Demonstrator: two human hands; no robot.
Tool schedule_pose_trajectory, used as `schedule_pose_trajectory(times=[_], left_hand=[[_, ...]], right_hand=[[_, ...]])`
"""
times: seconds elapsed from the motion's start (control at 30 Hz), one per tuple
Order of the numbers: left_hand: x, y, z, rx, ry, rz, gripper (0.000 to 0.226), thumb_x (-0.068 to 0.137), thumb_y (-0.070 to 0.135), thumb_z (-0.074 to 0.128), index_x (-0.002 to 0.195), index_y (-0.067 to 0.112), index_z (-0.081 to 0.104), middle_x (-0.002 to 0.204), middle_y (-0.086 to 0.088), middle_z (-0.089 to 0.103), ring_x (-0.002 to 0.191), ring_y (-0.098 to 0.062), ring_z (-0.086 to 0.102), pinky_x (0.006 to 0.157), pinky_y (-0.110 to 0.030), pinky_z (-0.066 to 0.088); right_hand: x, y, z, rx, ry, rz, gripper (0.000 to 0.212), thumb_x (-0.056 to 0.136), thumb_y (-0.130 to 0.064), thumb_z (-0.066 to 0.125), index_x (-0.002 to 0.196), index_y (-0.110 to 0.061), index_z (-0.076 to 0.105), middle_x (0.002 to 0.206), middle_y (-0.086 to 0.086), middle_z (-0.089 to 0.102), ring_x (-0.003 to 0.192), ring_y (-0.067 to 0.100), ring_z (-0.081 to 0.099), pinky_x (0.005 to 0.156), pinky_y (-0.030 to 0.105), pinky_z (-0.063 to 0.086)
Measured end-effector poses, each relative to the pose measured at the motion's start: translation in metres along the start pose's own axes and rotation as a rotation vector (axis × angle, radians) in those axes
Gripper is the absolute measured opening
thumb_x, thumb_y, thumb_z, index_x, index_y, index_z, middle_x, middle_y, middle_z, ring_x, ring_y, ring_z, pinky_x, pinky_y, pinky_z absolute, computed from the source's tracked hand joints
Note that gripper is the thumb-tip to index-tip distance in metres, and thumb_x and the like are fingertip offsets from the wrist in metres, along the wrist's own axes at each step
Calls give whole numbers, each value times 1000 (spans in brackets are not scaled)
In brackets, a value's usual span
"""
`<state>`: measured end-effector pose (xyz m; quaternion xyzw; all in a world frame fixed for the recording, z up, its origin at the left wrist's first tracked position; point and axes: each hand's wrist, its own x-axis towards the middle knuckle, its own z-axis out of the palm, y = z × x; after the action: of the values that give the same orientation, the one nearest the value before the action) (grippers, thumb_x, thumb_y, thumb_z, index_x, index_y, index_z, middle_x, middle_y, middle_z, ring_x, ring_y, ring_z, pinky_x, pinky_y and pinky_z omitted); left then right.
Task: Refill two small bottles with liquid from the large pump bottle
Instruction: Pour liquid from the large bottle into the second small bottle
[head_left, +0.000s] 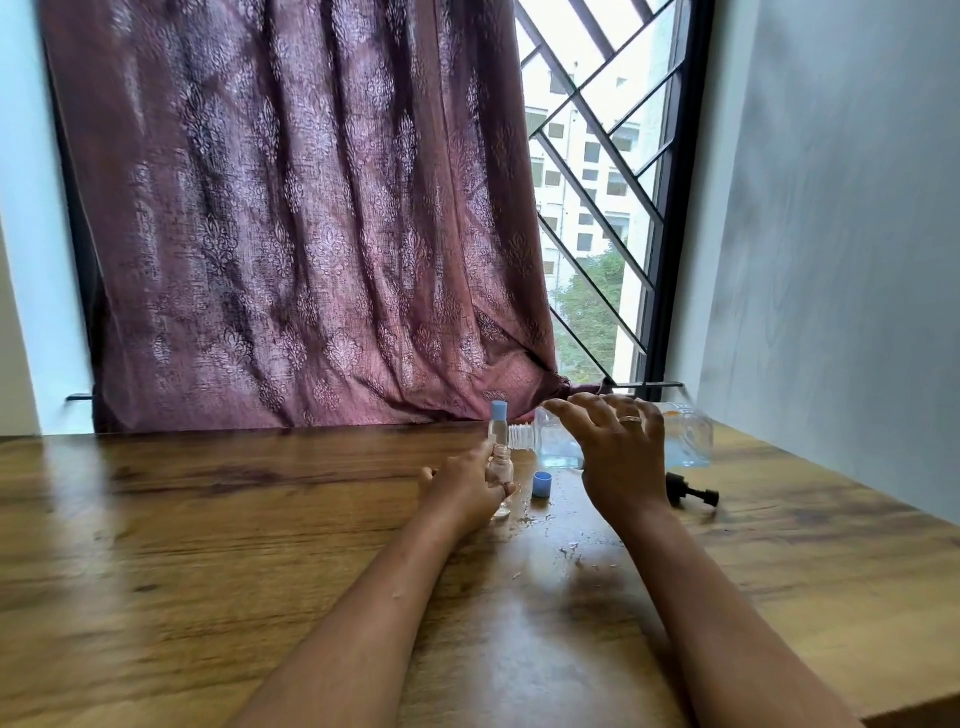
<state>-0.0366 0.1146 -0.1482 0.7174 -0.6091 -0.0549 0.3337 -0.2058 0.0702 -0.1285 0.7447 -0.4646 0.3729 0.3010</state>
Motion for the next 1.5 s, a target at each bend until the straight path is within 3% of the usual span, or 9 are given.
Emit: schedule_pose_trajectory(times=[0.27,0.43,0.73,1.13,1.5], left_hand=[[-1,1,0,4,-2,4,57,86,38,57,139,33,36,114,13,66,121,-15,51,106,-47,25],[-2,2,-1,10,-7,2,60,87,40,57,141,33,33,118,10,64,121,-16,50,106,-47,25],[-2,3,-2,16,-8,-5,60,88,40,56,142,33,32,121,9,63,123,-17,49,106,-46,26],[-2,4,-1,48,-8,-4,59,86,40,57,140,34,34,132,6,58,128,-19,47,108,-48,25],[-2,2,0,40,-4,1,60,87,39,58,141,32,33,130,5,60,125,-19,49,109,-50,25]], right_hand=[[0,1,1,8,19,-8,73,62,7,54,120,-38,55,118,-4,65,109,28,58,95,44,26],[0,1,0,-11,26,2,68,67,-1,32,120,-39,54,119,-5,65,108,27,59,95,43,26],[1,0,1,-14,30,-7,74,61,8,56,119,-38,56,118,-5,65,108,28,59,95,43,25],[1,1,1,-15,25,-16,78,57,9,60,119,-38,55,117,-6,65,108,27,58,94,44,26],[0,2,1,-11,33,-26,78,55,8,61,119,-37,56,117,-6,65,108,27,58,94,44,27]])
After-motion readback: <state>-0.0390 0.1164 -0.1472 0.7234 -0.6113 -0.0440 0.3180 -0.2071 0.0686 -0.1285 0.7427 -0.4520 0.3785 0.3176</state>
